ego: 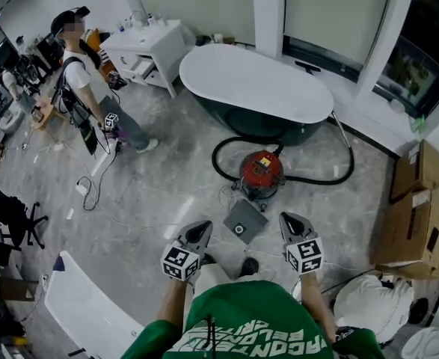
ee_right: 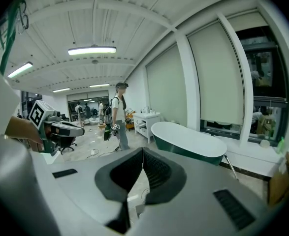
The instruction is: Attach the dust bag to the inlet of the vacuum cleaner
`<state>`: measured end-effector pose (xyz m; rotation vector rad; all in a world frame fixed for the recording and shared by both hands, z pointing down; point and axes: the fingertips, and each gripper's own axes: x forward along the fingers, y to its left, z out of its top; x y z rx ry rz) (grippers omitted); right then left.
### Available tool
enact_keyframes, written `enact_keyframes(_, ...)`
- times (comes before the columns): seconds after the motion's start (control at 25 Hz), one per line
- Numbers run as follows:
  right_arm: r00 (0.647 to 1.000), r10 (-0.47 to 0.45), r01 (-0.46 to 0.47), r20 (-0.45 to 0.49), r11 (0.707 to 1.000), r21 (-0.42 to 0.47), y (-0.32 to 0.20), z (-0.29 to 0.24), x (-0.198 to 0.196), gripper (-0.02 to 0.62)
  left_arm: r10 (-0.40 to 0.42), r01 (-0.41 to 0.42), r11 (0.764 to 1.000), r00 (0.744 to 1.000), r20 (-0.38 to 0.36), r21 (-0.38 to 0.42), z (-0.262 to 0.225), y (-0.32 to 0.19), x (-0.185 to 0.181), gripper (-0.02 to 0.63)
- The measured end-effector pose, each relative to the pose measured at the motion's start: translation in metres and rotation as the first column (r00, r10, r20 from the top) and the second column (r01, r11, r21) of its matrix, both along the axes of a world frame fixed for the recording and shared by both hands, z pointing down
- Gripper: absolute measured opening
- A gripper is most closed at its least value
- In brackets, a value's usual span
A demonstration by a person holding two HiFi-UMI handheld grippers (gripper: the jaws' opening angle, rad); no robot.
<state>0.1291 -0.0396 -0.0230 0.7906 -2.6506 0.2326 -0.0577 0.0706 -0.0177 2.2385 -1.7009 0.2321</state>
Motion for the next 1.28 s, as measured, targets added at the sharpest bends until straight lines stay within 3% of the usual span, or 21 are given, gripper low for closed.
enact_keyframes(0.44,1.000,0.031,-0.031,-0.003,0.999,0.020,-0.009,-0.006,0.000,0.009,0.064,-0.064,0.998,0.998,-0.002,0.027,-0.003,-0.024,0.005,0.003)
enact_keyframes(1.28,0.999,-0.025,0.025,-0.036,1.000,-0.005,-0.008,0.006,-0.023,0.009,0.017,-0.017,1.000,1.000,-0.024,0.014,0.008,-0.019,-0.014,0.003)
